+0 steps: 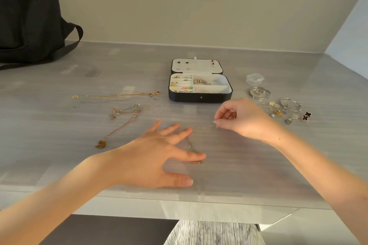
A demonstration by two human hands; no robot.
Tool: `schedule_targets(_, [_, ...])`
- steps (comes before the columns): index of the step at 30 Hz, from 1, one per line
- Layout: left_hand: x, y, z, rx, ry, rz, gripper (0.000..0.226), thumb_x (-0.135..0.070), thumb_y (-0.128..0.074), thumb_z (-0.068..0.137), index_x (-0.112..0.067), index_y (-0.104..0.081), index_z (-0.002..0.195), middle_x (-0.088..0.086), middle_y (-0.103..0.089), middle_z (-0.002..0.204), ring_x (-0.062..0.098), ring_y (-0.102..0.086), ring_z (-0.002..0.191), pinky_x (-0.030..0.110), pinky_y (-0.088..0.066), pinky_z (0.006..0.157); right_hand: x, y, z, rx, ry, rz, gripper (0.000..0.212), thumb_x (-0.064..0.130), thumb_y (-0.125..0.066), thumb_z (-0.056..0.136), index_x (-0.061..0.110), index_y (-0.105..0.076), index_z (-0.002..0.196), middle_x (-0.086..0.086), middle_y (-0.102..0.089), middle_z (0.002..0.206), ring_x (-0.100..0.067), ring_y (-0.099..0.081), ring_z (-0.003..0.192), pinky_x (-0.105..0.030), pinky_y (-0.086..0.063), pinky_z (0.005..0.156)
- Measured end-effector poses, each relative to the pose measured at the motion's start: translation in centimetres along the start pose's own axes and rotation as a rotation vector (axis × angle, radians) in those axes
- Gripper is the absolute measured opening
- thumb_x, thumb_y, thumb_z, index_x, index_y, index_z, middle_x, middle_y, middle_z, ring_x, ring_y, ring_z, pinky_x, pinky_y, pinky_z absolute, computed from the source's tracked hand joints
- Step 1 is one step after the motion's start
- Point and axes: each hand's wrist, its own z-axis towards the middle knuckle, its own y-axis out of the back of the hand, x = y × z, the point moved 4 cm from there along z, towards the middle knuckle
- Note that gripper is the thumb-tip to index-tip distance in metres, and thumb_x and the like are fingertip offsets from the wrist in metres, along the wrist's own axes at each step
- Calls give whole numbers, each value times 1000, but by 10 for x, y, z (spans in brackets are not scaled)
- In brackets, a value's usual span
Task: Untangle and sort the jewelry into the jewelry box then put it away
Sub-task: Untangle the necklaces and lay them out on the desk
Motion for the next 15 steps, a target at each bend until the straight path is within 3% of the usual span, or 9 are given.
schedule_targets(2, [3, -2, -1, -11, -29, -28, 44, -78, -26, 71, -81, -10, 112, -19, 18, 151, -1, 23, 138, 28, 22, 110, -1, -3, 1, -9, 47, -91, 12, 13, -66, 81, 24, -62, 77, 9, -59, 75, -1, -50, 65, -11, -39, 61])
schedule_targets(4, [6, -1, -3, -66, -62, -82, 45, -79, -28, 72, -81, -10, 113, -24, 13, 150, -7, 19, 137, 22, 18, 111, 4, -5, -1, -102, 153, -266, 9, 16, -66, 82, 25, -62, 83, 9, -59, 80, -5, -50, 72, -13, -34, 63])
schedule_targets(6, [14, 5, -5, -216, -67, -178, 43, -75, -32, 76, -77, -19, 117, -28, -6, 149, -13, 2, 136, 11, 8, 110, 15, -8, -10, -220, 344, -353, 6, 21, -67, 80, 22, -67, 86, 6, -61, 82, -13, -51, 77, -19, -32, 68])
schedule_targets(8, [26, 15, -5, -400, -6, -224, 41, -68, -36, 79, -63, -44, 119, -30, -36, 138, -15, -27, 127, 3, -13, 104, 28, -14, -22, -146, 455, -251, 10, 31, -65, 77, 25, -69, 83, 10, -62, 81, -11, -52, 79, -19, -36, 74])
schedule_targets(9, [32, 19, -3, -490, 36, -219, 42, -63, -38, 80, -52, -56, 115, -28, -50, 126, -11, -41, 118, 5, -24, 99, 32, -19, -28, -45, 468, -194, 12, 36, -65, 76, 27, -70, 83, 13, -61, 82, -6, -52, 82, -17, -37, 77])
schedule_targets(11, [38, 25, 4, -597, 109, -218, 40, -55, -43, 80, -35, -69, 103, -21, -60, 99, -2, -53, 97, 16, -38, 86, 34, -28, -37, 132, 459, -178, 16, 43, -66, 75, 31, -69, 85, 16, -59, 84, -3, -50, 87, -16, -37, 80])
schedule_targets(13, [36, 29, 13, -572, 139, -235, 29, -47, -53, 80, -30, -71, 95, -19, -57, 85, 2, -55, 85, 24, -42, 80, 30, -34, -40, 190, 451, -223, 17, 45, -70, 74, 32, -68, 85, 16, -56, 85, -4, -48, 89, -16, -37, 80])
schedule_targets(15, [30, 28, 23, -459, 101, -258, 15, -35, -63, 83, -33, -70, 97, -16, -56, 86, 0, -52, 83, 26, -41, 80, 28, -35, -43, 182, 440, -224, 15, 42, -71, 74, 31, -67, 84, 16, -55, 83, -2, -48, 87, -15, -37, 79])
